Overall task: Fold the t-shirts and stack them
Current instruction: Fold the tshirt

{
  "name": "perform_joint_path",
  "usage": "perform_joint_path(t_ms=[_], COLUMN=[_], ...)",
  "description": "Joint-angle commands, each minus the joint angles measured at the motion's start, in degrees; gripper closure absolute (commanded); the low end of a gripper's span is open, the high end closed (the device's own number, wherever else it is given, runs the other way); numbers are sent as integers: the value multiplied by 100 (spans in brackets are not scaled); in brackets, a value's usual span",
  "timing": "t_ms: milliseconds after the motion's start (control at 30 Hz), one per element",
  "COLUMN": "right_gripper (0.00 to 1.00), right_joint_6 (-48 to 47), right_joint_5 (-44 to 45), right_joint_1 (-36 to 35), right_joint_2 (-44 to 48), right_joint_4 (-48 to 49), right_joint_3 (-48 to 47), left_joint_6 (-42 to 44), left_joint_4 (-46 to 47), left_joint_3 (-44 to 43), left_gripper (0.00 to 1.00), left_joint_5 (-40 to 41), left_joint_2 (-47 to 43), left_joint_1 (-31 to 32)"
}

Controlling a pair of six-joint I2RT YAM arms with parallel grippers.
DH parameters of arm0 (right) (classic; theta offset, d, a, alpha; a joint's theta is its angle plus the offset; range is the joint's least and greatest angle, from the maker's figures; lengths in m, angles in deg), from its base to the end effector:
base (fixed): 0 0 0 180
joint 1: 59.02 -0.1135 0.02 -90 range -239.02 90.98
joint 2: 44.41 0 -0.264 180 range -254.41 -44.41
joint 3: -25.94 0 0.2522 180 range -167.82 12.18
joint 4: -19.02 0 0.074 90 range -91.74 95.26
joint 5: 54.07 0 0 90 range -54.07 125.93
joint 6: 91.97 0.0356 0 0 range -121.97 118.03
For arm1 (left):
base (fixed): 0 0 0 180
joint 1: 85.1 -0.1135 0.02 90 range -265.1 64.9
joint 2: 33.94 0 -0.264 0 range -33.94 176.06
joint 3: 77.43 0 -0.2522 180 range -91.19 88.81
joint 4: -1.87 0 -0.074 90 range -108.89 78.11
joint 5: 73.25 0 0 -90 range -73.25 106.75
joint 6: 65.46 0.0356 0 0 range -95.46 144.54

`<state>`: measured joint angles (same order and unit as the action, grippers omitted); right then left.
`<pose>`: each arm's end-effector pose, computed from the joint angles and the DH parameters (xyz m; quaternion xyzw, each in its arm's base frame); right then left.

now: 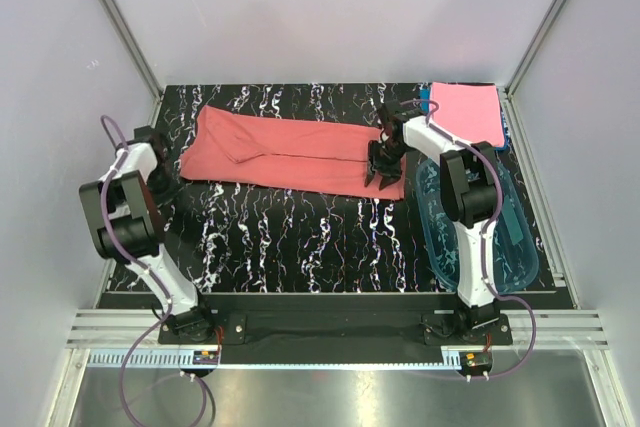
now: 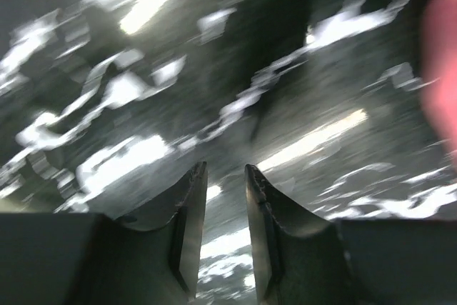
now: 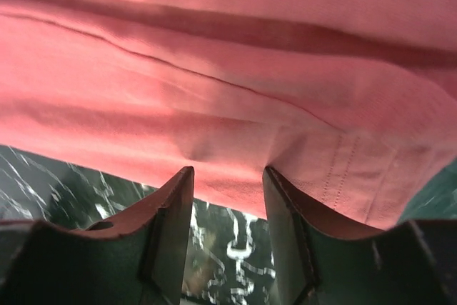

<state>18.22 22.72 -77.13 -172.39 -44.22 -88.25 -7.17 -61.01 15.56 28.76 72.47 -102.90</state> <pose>0.4269 0.1482 0.1556 0.0049 0.9871 0.1448 0.0685 0.3282 0.1132 0.1751 -0.4219 0.8981 0.0955 0.0791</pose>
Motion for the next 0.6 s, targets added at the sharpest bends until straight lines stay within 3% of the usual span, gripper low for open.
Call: perform_joint_path(t_ms=[0,100,200,233,367,567], right_gripper=[48,47,45,44,43,42], right_joint_6=[12,-128,-357,-418,-489,-480], right_joint_5=[-76,151,441,495,522,495], right_joint_1=[-211,-211,-176,-158,-61,-44], right_joint_2=[448,564,494,459,248,265], right_joint_4=[-106,-333,-632,-695,-1019,-986], right_joint_3=[506,236,-354,-521,-1302,-1367], left_joint_6=[6,-29,41,59,-37,-310], left_joint_4=[140,140,279,368,1288,1721], left_joint_3=[180,-65,-338,-478,-646,-1225], left_gripper=[67,66,64,63,63,64], left_joint_5=[478,399,-171,-738,-2321,-2976], left_joint_2=[-814,-1122,-1105,-1061,-649,388], left_joint_1=[-109,-118,-109,-109,-83,-65])
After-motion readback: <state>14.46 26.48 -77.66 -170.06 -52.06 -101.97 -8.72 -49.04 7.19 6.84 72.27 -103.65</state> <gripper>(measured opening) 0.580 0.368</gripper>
